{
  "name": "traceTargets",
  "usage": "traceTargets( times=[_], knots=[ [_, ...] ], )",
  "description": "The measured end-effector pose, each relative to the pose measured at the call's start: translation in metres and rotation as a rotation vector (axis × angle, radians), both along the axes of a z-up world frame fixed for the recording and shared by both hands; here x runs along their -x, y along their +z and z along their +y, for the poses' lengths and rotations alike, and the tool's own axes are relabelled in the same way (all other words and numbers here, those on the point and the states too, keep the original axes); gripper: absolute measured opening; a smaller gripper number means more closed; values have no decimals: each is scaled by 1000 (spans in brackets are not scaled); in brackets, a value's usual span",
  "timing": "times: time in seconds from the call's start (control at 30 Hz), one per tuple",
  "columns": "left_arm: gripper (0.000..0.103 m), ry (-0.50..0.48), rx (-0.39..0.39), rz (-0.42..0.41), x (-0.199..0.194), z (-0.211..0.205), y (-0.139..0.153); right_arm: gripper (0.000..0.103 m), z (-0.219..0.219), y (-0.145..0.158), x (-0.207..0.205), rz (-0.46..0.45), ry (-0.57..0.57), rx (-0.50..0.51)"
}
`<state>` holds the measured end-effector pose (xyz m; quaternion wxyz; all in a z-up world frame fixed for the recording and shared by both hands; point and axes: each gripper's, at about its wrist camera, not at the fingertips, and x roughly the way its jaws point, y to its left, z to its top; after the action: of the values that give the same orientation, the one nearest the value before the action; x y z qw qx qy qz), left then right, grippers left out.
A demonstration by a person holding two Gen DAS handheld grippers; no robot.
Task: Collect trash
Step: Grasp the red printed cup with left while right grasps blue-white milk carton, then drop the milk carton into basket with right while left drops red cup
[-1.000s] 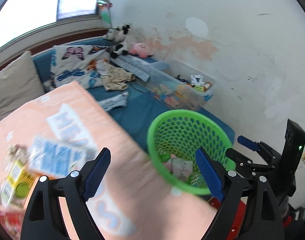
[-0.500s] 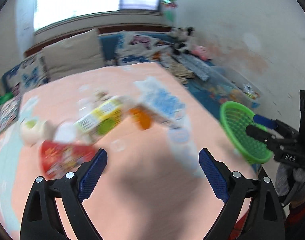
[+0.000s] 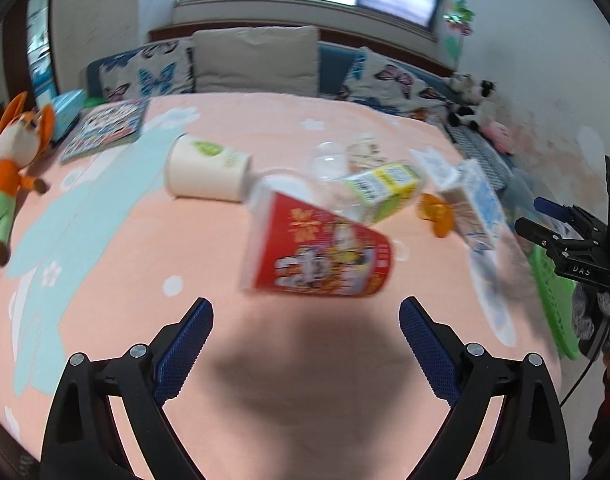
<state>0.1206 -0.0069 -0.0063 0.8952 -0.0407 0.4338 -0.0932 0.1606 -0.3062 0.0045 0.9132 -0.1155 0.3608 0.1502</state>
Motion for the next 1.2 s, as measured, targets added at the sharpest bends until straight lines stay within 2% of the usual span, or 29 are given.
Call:
traceTargets(
  times=[0.23, 0.3, 0.5, 0.6, 0.67, 0.8, 0.93, 1.07, 1.2],
  knots=[
    [91, 21, -2, 30, -17, 5, -9, 91, 16, -28, -38, 37, 55, 128],
    [91, 23, 23, 41, -24, 4, -9, 91, 17, -36, -47, 45, 67, 160],
    [91, 1, 20, 14, -47, 1, -5, 91, 13, -49, -60, 88, 81, 162],
    [91, -50, 56, 20, -60, 2, -5, 90, 11, -51, -64, 103, 80, 144],
    [88, -86, 72, 30, -67, 3, -6, 89, 8, -53, -66, 120, 75, 115],
    [74, -138, 95, 74, -77, 1, -16, 83, 9, -53, -66, 127, 75, 96],
    [70, -175, 146, 111, -81, 2, -25, 75, 11, -53, -62, 122, 66, 96],
    [67, -222, 162, 117, -80, -2, -29, 74, 9, -51, -59, 125, 52, 82],
    [53, -269, 202, 137, -78, -6, -31, 73, 7, -46, -50, 128, 32, 47]
  ],
)
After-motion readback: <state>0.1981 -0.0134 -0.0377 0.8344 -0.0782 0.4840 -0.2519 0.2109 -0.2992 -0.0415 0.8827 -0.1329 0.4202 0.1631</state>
